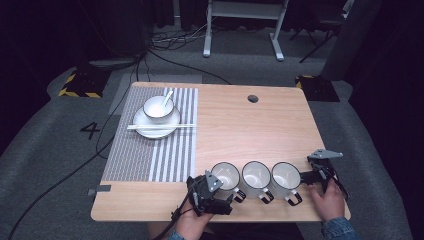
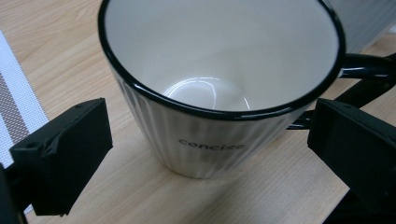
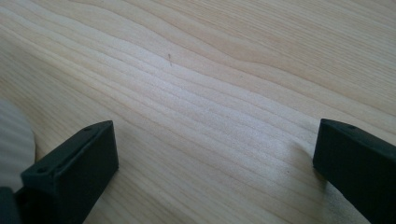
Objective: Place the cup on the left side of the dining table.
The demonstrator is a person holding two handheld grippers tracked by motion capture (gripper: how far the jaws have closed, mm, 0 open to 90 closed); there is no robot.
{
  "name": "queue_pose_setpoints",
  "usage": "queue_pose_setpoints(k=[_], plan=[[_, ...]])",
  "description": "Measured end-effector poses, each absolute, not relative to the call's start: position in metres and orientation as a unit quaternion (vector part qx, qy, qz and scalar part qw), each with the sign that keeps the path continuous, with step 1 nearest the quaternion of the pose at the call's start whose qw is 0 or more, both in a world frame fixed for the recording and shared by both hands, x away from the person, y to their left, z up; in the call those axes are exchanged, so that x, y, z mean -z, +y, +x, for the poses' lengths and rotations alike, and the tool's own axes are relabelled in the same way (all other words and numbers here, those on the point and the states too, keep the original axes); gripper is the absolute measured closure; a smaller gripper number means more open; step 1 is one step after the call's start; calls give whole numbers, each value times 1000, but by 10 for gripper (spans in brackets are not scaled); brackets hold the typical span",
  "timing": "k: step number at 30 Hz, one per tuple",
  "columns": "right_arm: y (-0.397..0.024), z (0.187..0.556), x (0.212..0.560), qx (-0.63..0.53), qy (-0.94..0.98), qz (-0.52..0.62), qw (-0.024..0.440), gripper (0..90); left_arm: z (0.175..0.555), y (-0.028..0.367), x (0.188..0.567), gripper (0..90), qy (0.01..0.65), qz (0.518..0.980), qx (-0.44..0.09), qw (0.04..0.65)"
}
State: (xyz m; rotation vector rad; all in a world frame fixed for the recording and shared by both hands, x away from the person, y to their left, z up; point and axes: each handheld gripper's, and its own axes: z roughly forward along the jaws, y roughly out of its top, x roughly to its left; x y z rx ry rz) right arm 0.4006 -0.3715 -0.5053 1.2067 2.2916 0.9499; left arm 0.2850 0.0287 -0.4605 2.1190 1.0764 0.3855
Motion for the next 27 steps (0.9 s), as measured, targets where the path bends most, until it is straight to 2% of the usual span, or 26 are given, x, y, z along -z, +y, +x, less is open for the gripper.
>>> queue_pose_setpoints(k=[6,18,21,27], plan=[[-371,401,505,-338,816,429,190,2,295,24,476,0,417,823,-145,357],[-371,401,505,-338,816,429,190,2,299,18,490,8,396,795,-171,427],[-372,401,505,-338,816,429,190,2,297,17,498,3,393,774,-194,456],[-372,401,505,-338,816,429,190,2,294,15,497,0,388,767,-215,464]])
